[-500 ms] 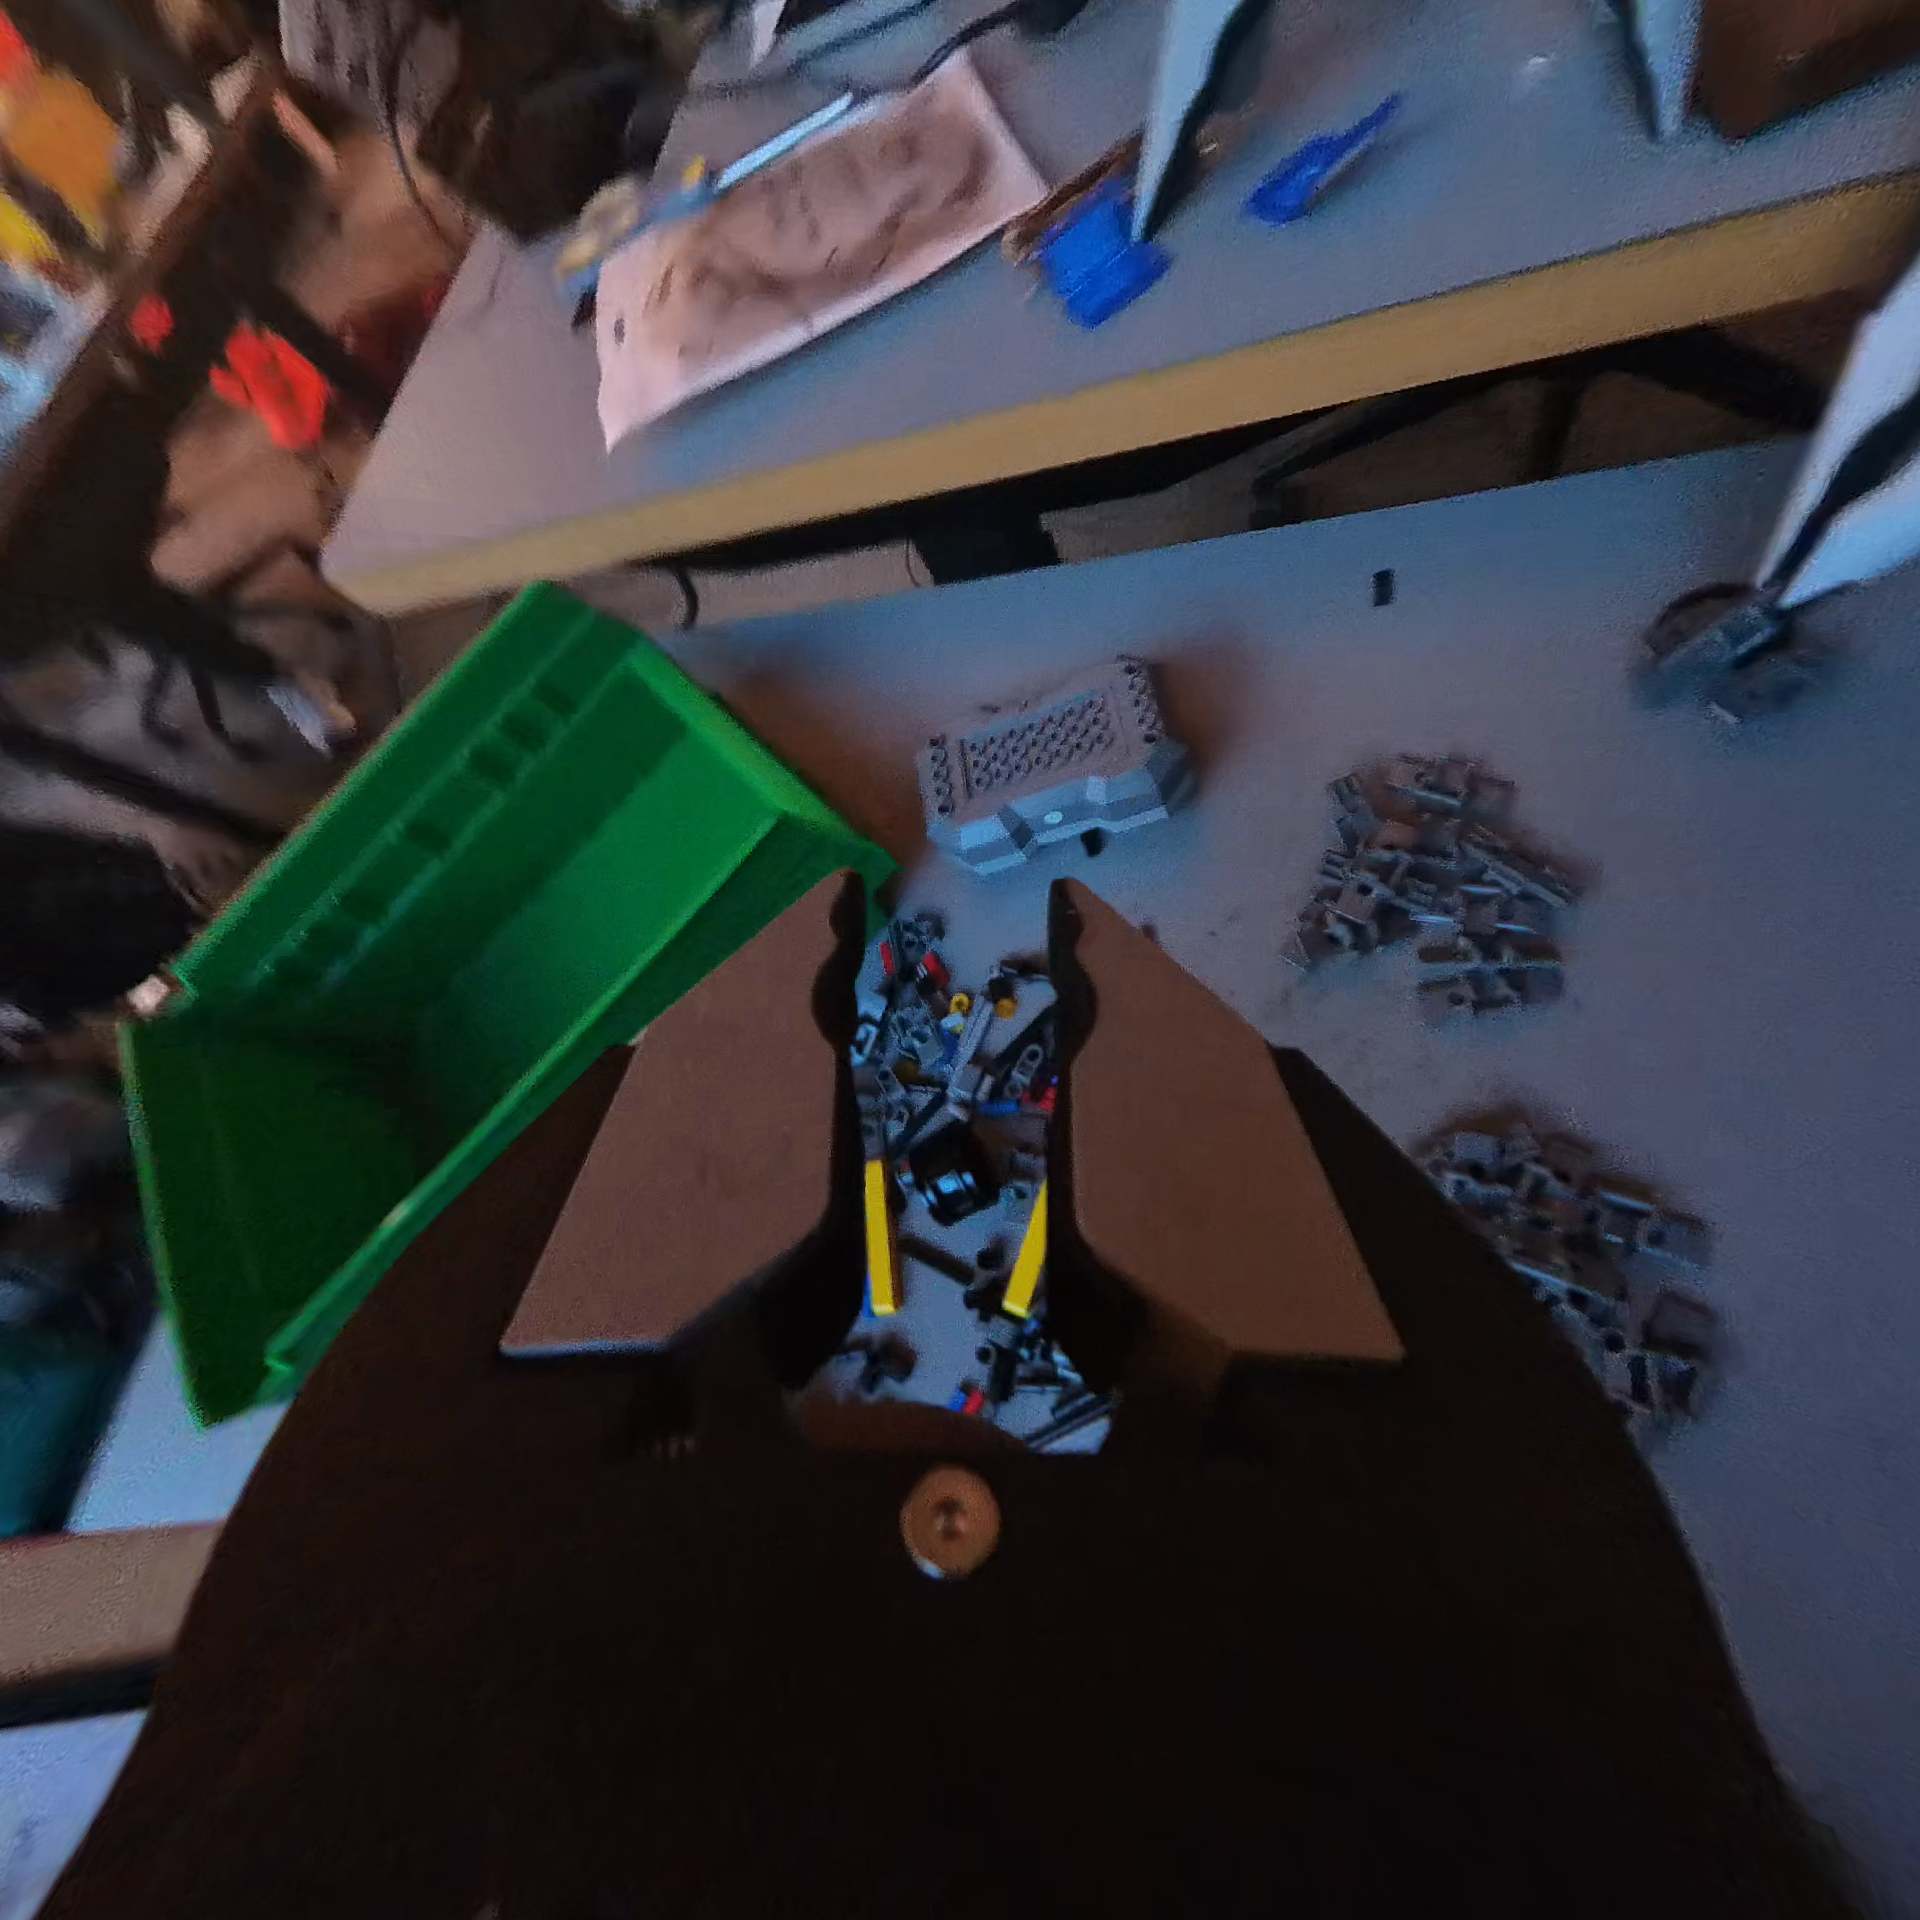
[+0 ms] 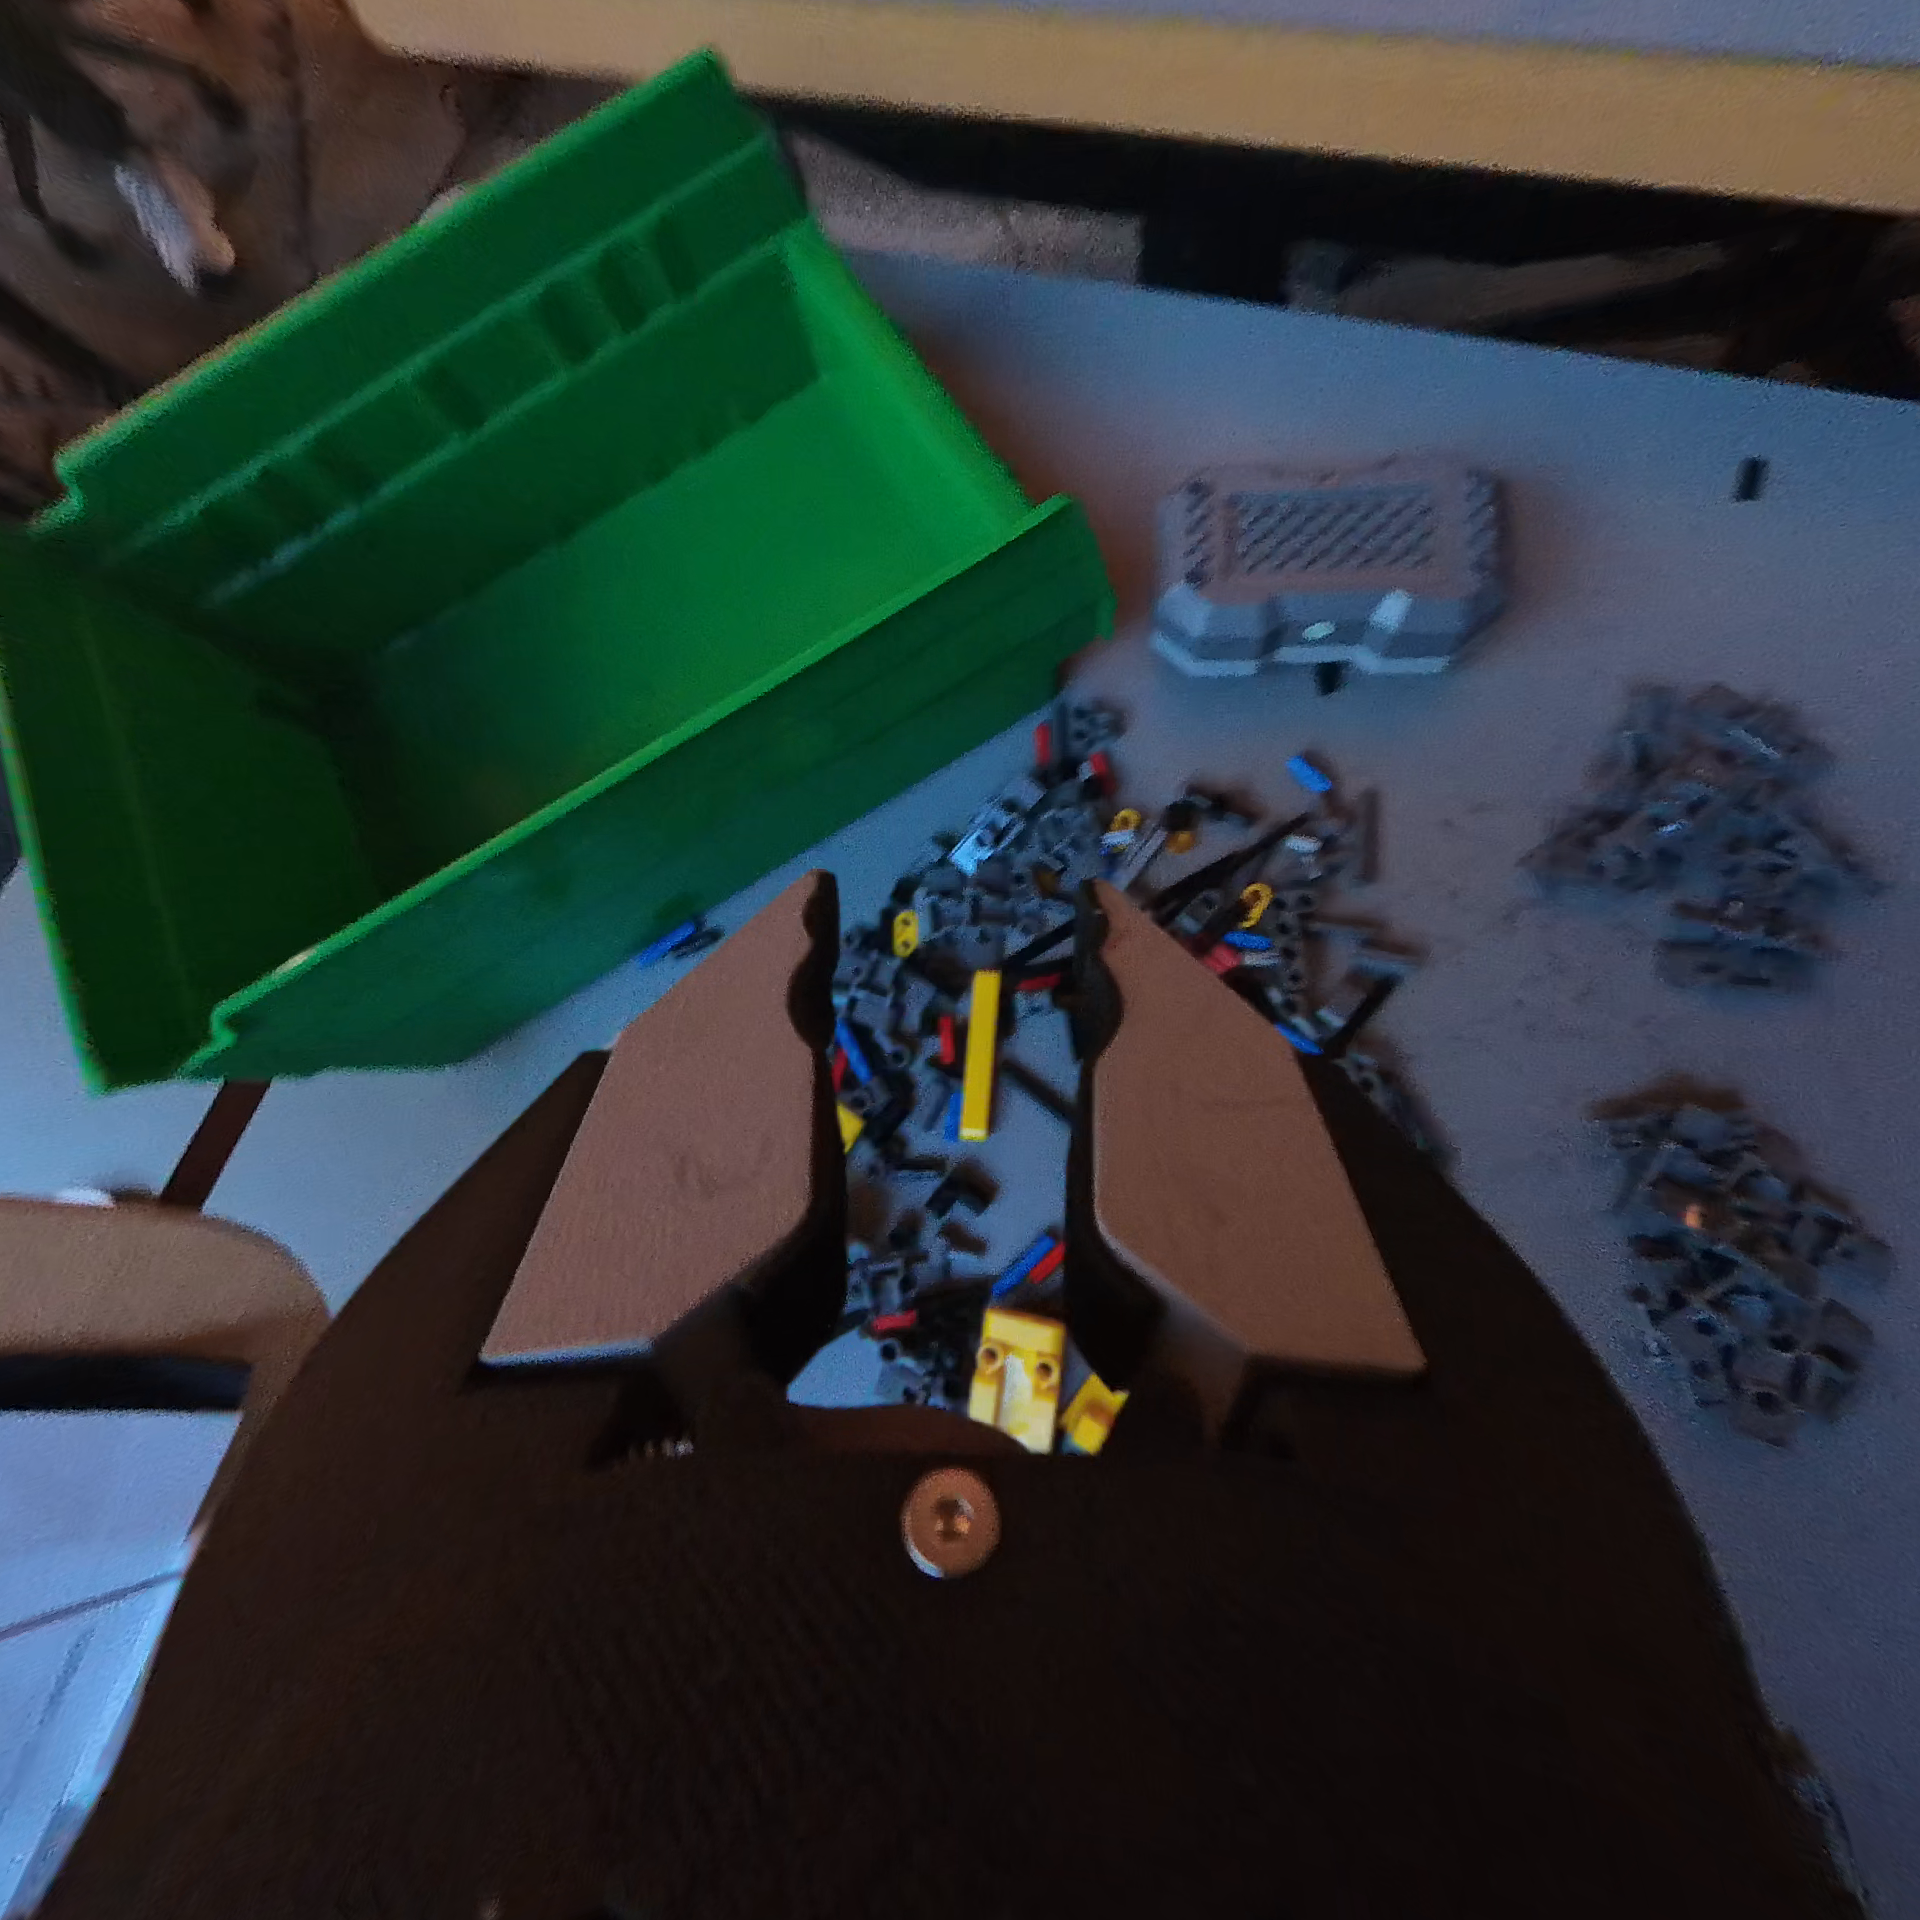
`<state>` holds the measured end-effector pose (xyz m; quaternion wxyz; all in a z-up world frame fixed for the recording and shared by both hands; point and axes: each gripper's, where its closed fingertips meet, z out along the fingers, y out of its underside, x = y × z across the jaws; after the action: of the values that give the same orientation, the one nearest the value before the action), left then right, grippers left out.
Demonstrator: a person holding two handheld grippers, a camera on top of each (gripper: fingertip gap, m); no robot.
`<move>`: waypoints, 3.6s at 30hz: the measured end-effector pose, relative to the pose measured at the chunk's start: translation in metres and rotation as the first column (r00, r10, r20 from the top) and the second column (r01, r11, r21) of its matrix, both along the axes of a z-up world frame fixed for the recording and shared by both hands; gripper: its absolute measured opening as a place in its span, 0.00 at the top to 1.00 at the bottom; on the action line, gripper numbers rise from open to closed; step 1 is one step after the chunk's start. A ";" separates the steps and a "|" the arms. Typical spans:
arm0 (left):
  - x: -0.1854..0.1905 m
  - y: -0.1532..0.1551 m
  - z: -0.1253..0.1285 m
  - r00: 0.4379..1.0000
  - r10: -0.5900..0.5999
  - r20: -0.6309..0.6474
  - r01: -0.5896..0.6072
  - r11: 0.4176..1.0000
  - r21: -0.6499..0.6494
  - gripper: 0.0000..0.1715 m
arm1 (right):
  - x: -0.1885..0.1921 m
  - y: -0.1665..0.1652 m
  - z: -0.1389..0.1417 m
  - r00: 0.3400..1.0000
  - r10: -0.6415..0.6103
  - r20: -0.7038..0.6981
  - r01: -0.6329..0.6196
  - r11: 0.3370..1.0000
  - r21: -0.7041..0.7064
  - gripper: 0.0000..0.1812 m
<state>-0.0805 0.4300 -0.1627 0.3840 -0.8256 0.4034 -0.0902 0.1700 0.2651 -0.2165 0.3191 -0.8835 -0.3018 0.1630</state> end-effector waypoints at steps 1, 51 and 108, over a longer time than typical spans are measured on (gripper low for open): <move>-0.010 0.005 -0.004 1.000 0.027 -0.005 -0.027 0.999 -0.018 0.76 | -0.012 0.003 0.013 0.999 0.006 -0.048 -0.003 0.999 0.051 0.94; 0.111 -0.102 0.036 0.787 -0.590 -0.182 0.606 0.682 0.408 0.90 | -0.094 0.008 0.088 0.827 0.143 -0.544 0.008 0.964 0.265 0.88; -0.007 0.028 -0.007 0.985 0.130 0.114 -0.128 0.992 -0.025 0.81 | -0.049 0.010 0.042 0.971 0.048 -0.233 -0.005 0.983 0.183 0.90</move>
<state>-0.0878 0.4585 -0.1698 0.4047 -0.8466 0.3255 -0.1164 0.1215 0.2751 -0.1742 0.4295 -0.8209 -0.2872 0.2432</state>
